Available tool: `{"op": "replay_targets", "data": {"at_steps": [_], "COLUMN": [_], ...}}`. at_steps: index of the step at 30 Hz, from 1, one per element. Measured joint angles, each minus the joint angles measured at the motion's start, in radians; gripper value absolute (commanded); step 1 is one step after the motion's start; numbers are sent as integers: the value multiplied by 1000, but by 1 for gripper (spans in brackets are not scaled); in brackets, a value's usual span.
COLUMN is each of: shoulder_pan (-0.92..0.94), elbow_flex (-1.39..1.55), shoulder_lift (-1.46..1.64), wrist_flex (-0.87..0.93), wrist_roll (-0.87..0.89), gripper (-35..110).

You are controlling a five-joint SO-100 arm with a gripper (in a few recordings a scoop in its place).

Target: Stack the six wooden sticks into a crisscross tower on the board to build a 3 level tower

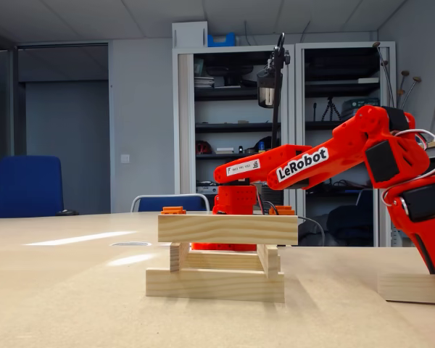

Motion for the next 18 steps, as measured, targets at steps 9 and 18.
{"op": "replay_targets", "data": {"at_steps": [9, 18], "shoulder_pan": [8, 110], "elbow_flex": [55, 577], "shoulder_lift": [227, 750], "wrist_flex": [152, 172], "wrist_roll": [-18, -178], "gripper": [0, 0]}}
